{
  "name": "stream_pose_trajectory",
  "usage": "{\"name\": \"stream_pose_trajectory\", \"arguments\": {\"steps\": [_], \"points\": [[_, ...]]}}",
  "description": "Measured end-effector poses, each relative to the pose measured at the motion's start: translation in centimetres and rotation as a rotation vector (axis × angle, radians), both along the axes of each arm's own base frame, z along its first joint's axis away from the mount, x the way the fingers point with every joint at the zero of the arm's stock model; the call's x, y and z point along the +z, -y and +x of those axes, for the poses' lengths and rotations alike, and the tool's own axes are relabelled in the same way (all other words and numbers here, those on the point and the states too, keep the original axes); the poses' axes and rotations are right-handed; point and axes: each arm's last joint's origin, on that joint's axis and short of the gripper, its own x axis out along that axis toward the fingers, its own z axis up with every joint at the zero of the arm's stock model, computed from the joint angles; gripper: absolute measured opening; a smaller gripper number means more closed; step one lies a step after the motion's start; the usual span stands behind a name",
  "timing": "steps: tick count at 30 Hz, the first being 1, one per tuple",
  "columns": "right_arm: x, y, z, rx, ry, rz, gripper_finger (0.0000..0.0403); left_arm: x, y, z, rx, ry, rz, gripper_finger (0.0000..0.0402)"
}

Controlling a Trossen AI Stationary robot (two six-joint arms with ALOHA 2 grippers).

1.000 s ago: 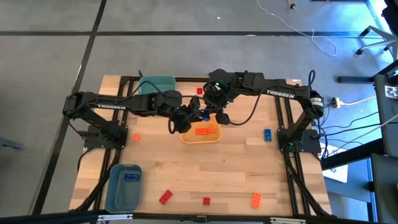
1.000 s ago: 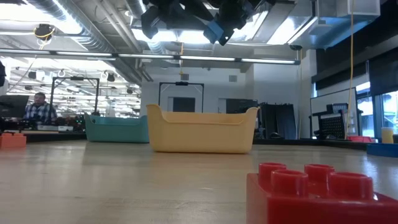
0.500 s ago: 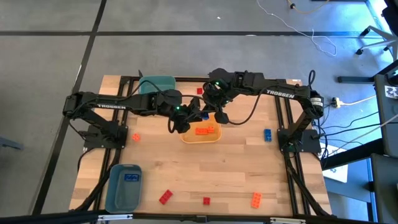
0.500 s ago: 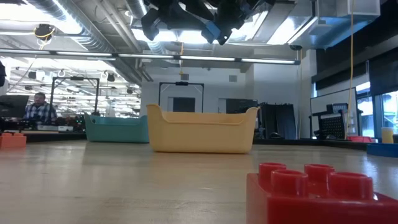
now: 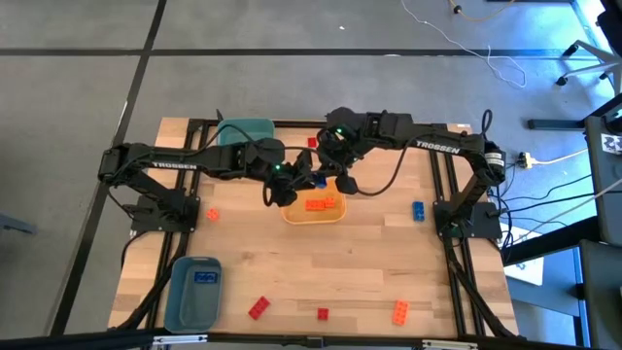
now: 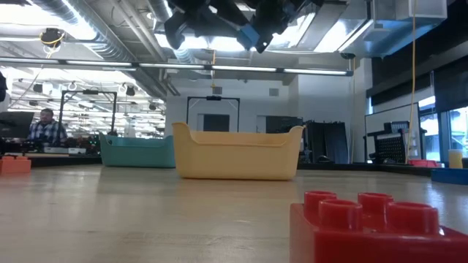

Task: Sort & place blocks by color
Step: Put the top blue 4 stud game piece into the blue bin

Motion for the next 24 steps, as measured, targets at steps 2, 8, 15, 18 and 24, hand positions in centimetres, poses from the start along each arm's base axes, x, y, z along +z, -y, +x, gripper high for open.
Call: {"name": "stream_pose_trajectory", "arguments": {"steps": [2, 8, 15, 18, 24], "points": [[0.0, 0.0, 0.0, 0.003, 0.001, 0.002, 0.0000, 0.0, 0.0, 0.0, 0.003, -0.004, 0.004, 0.0121], [0.0, 0.0, 0.0, 0.005, 0.002, 0.001, 0.0000, 0.0, -0.1, 0.0, 0.004, 0.003, 0.007, 0.0121], [-0.2, 0.0, -0.1, 0.001, -0.018, -0.001, 0.0000, -0.9, -0.2, 0.9, 0.000, -0.010, 0.007, 0.0121], [-0.3, 0.0, -0.2, 0.002, -0.034, 0.000, 0.0000, -1.4, -0.3, 1.6, -0.008, 0.001, 0.019, 0.0122], [-0.3, 0.0, -0.4, 0.001, -0.044, 0.003, 0.0000, -1.5, -0.3, 2.0, -0.008, 0.027, 0.026, 0.0122]]}}
